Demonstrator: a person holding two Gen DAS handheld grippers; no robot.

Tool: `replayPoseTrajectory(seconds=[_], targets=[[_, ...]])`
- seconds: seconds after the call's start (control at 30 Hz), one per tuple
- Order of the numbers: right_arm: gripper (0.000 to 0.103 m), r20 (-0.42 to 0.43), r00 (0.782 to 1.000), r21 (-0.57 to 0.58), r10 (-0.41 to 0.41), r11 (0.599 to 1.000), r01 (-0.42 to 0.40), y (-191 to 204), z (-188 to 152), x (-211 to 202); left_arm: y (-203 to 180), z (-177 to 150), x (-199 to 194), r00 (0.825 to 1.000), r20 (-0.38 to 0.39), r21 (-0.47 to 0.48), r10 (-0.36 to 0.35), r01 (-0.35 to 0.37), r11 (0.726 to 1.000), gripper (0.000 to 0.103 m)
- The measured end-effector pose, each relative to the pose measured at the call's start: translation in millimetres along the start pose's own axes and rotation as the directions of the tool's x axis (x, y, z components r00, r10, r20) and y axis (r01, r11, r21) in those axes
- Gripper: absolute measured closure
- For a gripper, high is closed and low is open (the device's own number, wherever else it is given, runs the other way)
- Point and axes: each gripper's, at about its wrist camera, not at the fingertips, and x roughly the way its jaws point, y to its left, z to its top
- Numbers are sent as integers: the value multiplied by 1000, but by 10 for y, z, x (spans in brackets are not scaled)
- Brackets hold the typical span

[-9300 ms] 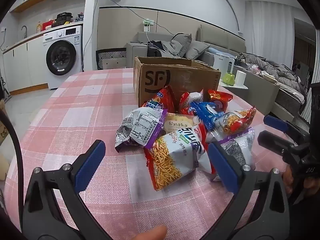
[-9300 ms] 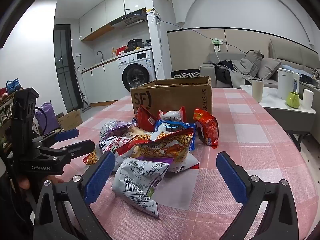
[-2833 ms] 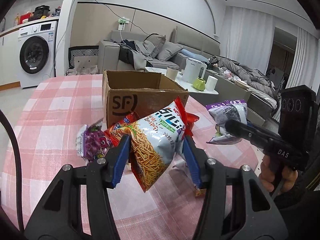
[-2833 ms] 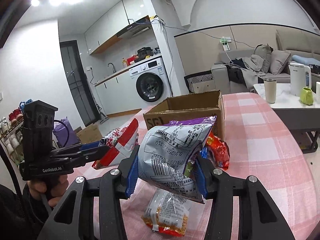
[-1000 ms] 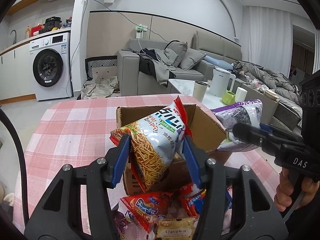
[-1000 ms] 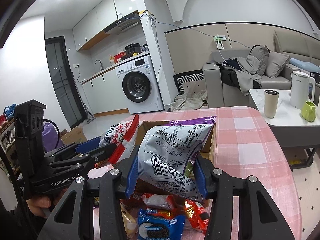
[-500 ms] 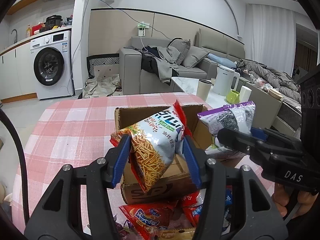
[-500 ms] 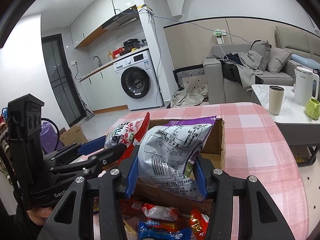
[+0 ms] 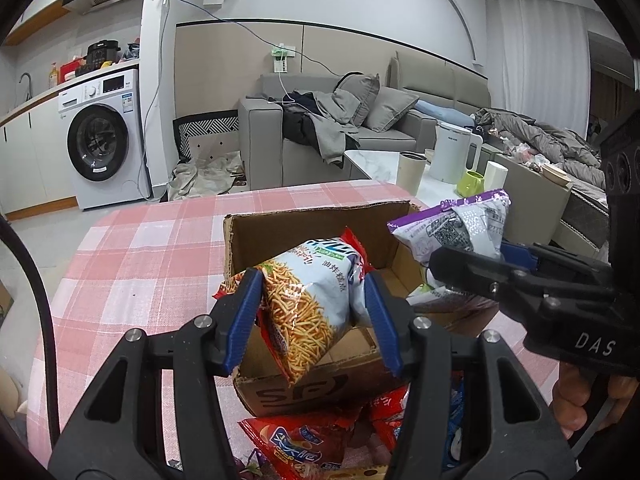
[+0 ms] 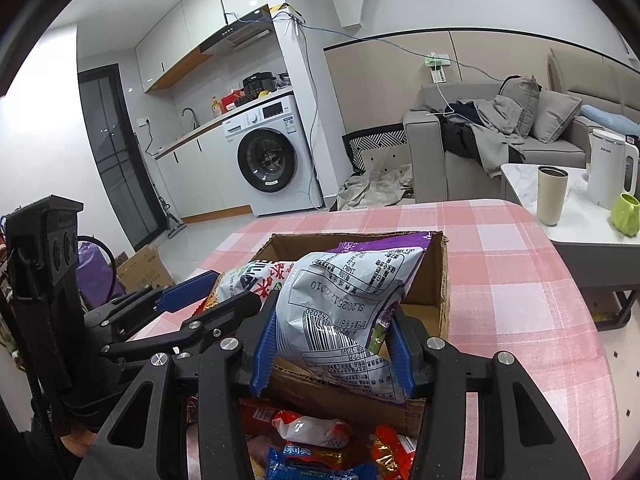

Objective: Organize snacks
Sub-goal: 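Carry both held bags into the cardboard box with both grippers, then open both grippers to drop the bags into the box and withdraw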

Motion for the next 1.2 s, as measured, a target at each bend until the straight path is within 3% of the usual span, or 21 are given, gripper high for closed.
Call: replayPoseTrajectory(seconds=[0.27, 0.33, 0.4, 0.47, 0.53, 0.6, 0.67, 0.9, 1.2], targets=[[53, -5, 1000, 12, 13, 1000, -13, -35, 15, 29, 59, 13, 59, 999, -18, -24, -32, 32, 999, 53], [46, 1, 1000, 12, 18, 1000, -18, -42, 13, 16, 94, 21, 43, 999, -22, -41, -34, 33, 999, 52], [41, 14, 1000, 9, 8, 1000, -8, -57, 21, -22, 109, 27, -16, 999, -15, -38, -38, 38, 999, 46], [31, 22, 1000, 1, 3, 1000, -3, -52, 29, -72, 108, 50, -113, 1000, -2, -30, -26, 26, 999, 22], [12, 32, 999, 3, -14, 1000, 14, -59, 33, -153, 124, 42, -254, 1000, 15, -22, -24, 24, 999, 19], [2, 32, 999, 17, -18, 1000, 17, -87, 32, -230, 126, 39, -351, 1000, 11, -11, -24, 24, 1000, 14], [1, 36, 999, 36, -20, 999, 19, -118, 21, -317, 140, 8, -469, 1000, 10, 2, -11, 10, 1000, 1], [0, 46, 999, 68, -21, 998, 18, -203, -115, -641, 298, -167, -823, 1000, 5, -21, -13, 13, 1000, 1], [0, 26, 999, 27, -26, 999, 26, -97, -344, -852, 376, -312, -1044, 1000, -2, -55, 11, -11, 998, 1]])
